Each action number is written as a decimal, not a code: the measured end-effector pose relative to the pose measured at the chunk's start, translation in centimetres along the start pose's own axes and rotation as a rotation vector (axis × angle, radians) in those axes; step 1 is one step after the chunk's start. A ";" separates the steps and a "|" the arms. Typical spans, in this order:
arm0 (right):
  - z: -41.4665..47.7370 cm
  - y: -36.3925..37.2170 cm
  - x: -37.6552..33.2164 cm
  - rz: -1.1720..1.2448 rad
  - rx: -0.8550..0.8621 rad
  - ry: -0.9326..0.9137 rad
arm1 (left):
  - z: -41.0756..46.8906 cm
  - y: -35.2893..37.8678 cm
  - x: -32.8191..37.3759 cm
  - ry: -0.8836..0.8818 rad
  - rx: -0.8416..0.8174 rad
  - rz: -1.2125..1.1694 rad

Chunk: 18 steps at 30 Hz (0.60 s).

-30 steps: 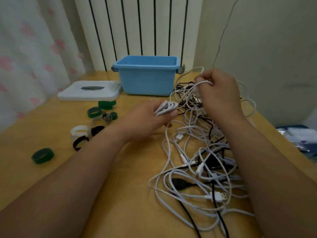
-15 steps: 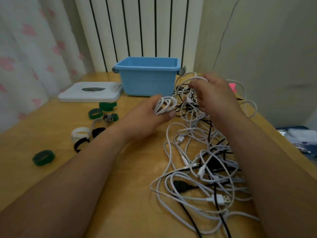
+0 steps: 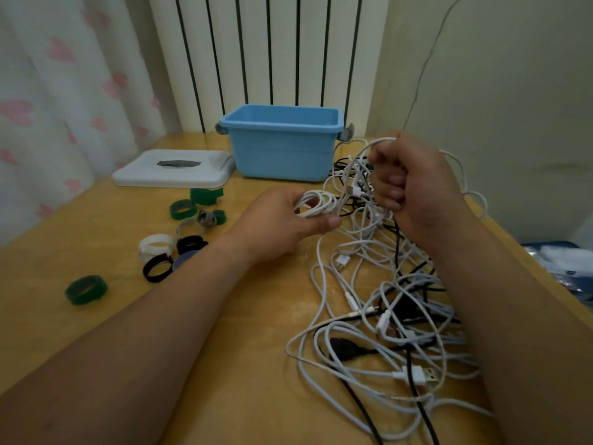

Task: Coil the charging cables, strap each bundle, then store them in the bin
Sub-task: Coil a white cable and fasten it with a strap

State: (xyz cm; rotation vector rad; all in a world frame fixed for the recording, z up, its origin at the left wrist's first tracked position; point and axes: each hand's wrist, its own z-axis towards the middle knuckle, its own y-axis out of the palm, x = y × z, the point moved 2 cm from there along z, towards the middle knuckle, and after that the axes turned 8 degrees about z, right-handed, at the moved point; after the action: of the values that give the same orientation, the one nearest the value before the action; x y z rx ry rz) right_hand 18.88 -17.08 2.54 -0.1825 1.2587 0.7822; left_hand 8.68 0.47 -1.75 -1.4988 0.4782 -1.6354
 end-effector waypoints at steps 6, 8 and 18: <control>0.0 -0.2 -0.1 0.137 -0.108 0.005 | 0.1 0.3 0.6 -0.005 -0.024 -0.092; -0.1 -0.2 -0.2 0.138 -0.095 0.015 | -0.2 0.3 0.8 -0.002 0.001 -0.090; -2.4 4.4 2.6 -0.826 -0.132 -0.272 | -0.6 -0.4 1.8 -0.076 0.101 -0.842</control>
State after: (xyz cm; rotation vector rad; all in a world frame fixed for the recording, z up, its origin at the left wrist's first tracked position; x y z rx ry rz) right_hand 14.50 -13.99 0.63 -0.6344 0.7628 0.1588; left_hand 8.14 -0.86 -0.39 -1.7959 -0.3391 -2.1629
